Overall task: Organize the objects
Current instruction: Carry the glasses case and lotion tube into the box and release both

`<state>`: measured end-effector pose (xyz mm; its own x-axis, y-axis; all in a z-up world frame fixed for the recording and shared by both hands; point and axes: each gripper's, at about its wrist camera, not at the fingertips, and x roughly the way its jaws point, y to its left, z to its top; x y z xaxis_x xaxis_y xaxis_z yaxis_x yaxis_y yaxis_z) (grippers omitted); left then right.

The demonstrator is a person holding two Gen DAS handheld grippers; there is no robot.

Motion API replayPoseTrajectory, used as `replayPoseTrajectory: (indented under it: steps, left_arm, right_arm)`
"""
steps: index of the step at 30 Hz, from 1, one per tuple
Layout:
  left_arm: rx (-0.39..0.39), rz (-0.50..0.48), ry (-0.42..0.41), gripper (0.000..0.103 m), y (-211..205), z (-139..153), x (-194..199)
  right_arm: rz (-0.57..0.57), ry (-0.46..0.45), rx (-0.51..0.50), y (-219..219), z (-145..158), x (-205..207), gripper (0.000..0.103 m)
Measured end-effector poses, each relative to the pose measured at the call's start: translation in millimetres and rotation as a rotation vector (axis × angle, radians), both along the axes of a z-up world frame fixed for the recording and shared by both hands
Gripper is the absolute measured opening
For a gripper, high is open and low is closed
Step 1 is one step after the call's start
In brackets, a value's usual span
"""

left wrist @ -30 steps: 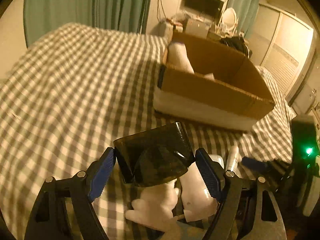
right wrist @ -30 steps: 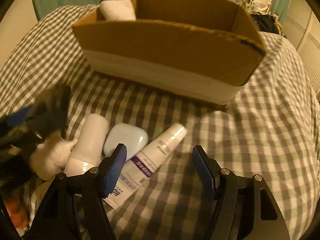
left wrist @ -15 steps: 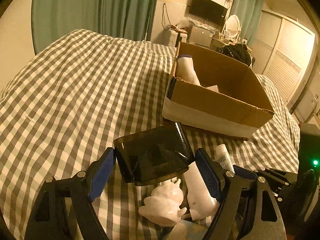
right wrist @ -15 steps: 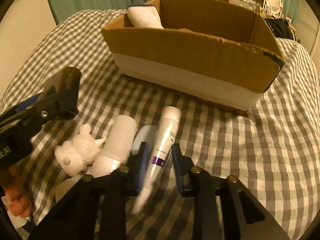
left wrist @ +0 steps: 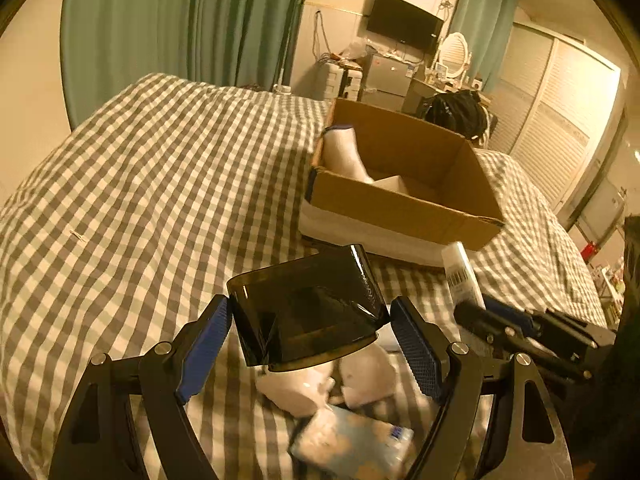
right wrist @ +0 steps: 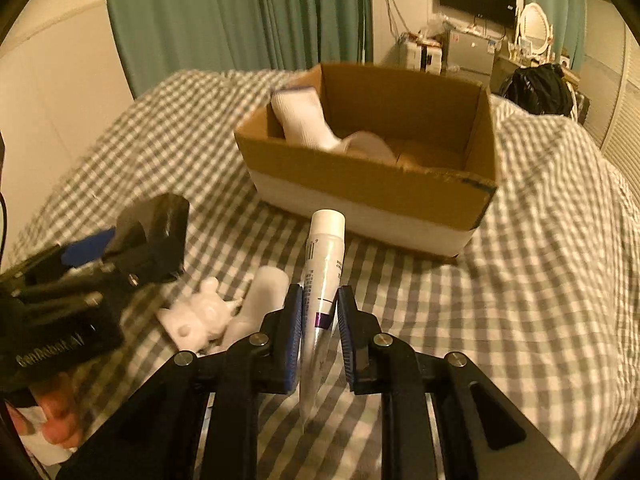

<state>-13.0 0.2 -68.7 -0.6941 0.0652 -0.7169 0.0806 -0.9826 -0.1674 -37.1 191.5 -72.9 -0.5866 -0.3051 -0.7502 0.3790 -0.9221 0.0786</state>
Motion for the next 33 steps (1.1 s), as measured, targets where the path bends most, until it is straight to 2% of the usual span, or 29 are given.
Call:
replayPoseTrajectory:
  steps: [5,11,17,23,28,33]
  left_arm:
    - [-0.020,-0.026,0.030,0.083,10.4,22.5,11.5]
    - [-0.031,-0.059,0.094,0.083,19.8,63.2,12.6]
    - [-0.061,-0.099,0.174,0.083,31.3,111.6,-2.0]
    - [-0.086,-0.114,0.235,0.083,37.3,146.0,-39.1]
    - [-0.133,-0.133,0.267,0.083,48.3,153.6,-82.1]
    - [-0.158,-0.162,0.237,0.083,58.4,131.4,-134.4]
  right_arm:
    - [-0.015,0.039,-0.043,3.4,24.3,6.0,0.017]
    - [-0.028,0.159,-0.052,11.9,75.1,15.2,0.017]
    - [-0.002,0.280,-0.053,14.0,131.2,17.7,0.017]
    - [0.015,0.383,-0.067,14.8,177.6,0.0,0.017]
    - [0.014,0.406,-0.068,12.6,193.0,-36.2,0.017]
    - [0.006,0.392,-0.053,9.7,184.1,-82.7,0.017]
